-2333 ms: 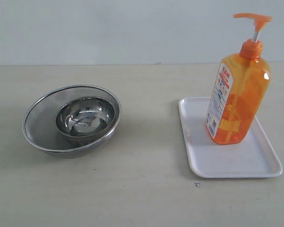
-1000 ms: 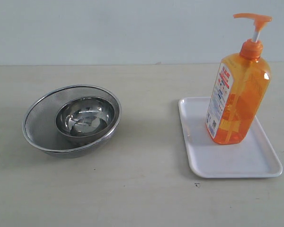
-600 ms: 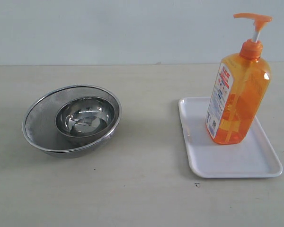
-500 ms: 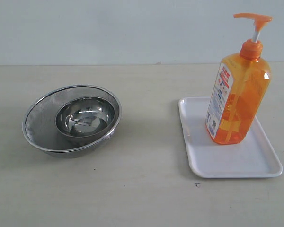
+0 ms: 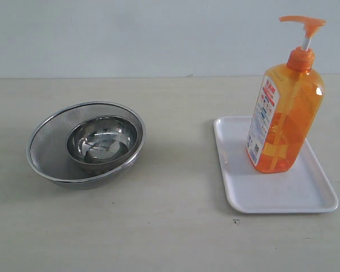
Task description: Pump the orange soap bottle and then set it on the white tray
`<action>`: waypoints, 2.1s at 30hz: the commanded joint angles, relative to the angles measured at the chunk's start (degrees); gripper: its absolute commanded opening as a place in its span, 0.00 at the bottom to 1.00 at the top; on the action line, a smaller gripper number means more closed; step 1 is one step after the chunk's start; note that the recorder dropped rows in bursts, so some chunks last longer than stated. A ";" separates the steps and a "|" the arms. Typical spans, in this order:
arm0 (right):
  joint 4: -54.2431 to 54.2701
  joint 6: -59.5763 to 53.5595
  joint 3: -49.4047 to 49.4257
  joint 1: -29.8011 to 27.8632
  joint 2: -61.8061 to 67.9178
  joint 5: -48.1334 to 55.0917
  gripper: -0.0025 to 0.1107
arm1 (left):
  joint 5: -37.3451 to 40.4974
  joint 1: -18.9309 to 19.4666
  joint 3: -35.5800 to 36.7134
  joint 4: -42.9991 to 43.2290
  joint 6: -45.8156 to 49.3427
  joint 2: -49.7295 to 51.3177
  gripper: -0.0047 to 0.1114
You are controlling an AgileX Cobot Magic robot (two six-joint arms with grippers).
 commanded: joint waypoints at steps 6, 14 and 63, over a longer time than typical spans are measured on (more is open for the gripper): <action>0.15 1.59 0.27 -0.36 -0.38 -0.40 0.02 | -0.25 0.15 0.20 -0.52 0.16 -0.15 0.08; 0.15 1.59 0.27 -0.36 -0.38 -0.40 0.02 | -0.25 0.15 0.20 -0.52 0.16 -0.15 0.08; 0.15 3.72 0.27 -0.36 -0.38 -8.14 0.02 | -0.25 0.15 0.20 -0.52 0.16 -0.15 0.08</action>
